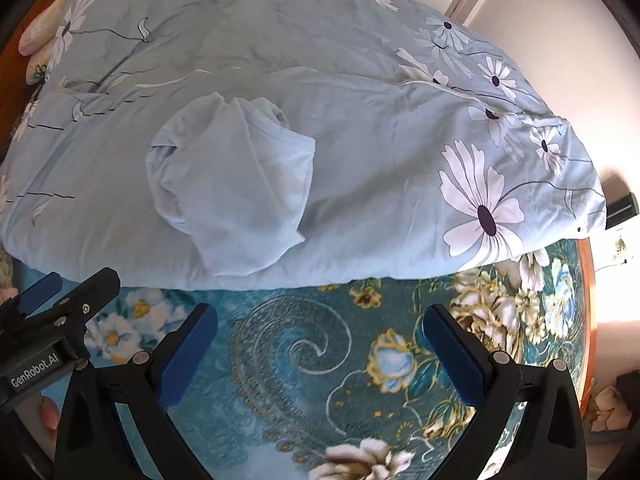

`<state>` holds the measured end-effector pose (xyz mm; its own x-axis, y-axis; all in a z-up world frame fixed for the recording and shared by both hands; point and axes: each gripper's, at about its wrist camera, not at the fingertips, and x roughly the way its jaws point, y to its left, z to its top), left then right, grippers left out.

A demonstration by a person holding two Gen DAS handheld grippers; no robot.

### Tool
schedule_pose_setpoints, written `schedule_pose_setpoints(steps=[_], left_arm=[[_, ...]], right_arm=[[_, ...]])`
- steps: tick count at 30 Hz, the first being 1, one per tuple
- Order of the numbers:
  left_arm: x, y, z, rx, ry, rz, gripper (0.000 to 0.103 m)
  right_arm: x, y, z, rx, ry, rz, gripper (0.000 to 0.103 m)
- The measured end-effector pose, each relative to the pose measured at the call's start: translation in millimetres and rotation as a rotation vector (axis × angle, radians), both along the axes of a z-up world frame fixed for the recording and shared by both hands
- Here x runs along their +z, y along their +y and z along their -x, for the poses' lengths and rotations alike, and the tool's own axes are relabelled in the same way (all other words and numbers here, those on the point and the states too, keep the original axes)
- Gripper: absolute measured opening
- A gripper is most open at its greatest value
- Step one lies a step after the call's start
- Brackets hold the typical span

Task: Fold clothes
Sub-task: 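Move both grippers toward the crumpled light blue T-shirt on the duvet, then close the left gripper on the crumpled T-shirt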

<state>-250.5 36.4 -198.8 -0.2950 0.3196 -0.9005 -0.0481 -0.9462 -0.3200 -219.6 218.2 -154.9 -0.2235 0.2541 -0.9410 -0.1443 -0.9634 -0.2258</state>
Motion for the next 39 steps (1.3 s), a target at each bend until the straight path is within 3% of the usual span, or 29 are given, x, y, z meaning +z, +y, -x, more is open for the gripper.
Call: schedule_pose_setpoints(steps=[12, 20, 31, 39], left_arm=[[-32, 24, 19, -0.025, -0.043, -0.065, 0.103], [-35, 34, 27, -0.044, -0.034, -0.057, 0.103], [-30, 45, 36, -0.086, -0.059, -0.130, 0.103], [-28, 64, 52, -0.093, -0.146, -0.289, 0.102]], right_arm=[[-36, 22, 20, 0.007, -0.044, -0.021, 0.103], [-49, 38, 23, -0.015, -0.050, -0.009, 0.103], [-61, 46, 25, -0.026, -0.053, 0.019, 0.103], [-65, 57, 6, -0.061, -0.075, 0.029, 0.103]])
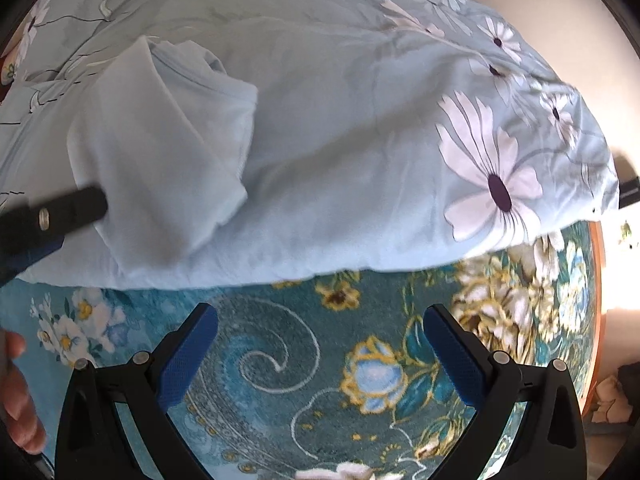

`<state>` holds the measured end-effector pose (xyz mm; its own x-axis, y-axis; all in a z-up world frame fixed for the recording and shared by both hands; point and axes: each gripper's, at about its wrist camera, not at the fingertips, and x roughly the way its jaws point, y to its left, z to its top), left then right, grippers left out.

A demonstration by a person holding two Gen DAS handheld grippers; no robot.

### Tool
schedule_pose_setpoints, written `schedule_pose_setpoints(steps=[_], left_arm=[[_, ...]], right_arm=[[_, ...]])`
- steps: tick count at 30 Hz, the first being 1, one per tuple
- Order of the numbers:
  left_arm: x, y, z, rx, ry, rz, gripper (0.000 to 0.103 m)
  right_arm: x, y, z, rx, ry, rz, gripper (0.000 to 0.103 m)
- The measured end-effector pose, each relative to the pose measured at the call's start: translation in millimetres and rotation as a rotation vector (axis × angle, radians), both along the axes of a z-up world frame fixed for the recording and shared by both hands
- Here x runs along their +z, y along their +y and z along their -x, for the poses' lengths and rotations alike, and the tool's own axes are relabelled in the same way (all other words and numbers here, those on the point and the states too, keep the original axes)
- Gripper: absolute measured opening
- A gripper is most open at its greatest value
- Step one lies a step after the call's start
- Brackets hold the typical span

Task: Fold clothes
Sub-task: 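Close the left gripper on the crumpled T-shirt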

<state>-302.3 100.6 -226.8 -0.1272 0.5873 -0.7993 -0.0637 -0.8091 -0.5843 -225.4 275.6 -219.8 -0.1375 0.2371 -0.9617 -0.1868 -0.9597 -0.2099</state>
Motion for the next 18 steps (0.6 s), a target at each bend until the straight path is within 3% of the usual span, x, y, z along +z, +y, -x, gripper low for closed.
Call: schedule_pose_setpoints(steps=[3, 5, 6, 8, 9, 14, 18], left_arm=[[4, 8, 6, -0.006, -0.011, -0.028, 0.088], [5, 13, 9, -0.014, -0.031, -0.017, 0.057], [4, 13, 10, -0.012, -0.056, -0.024, 0.048], [4, 9, 9, 0.004, -0.076, -0.043, 0.021], [8, 5, 5, 0.016, -0.067, -0.046, 0.016], [48, -13, -19, 0.008, 0.034, -0.059, 0.013], [110, -34, -51, -0.073, 0.183, -0.076, 0.013]], right_arm=[[1, 9, -11, -0.034, -0.006, -0.002, 0.103], [3, 15, -19, -0.055, -0.008, -0.001, 0.103], [4, 18, -22, -0.065, -0.008, 0.000, 0.103], [7, 23, -29, -0.083, -0.010, 0.000, 0.103], [8, 25, -32, -0.093, -0.011, 0.000, 0.103], [19, 31, -48, -0.152, -0.004, 0.024, 0.103], [34, 32, -64, -0.203, 0.027, 0.064, 0.103]])
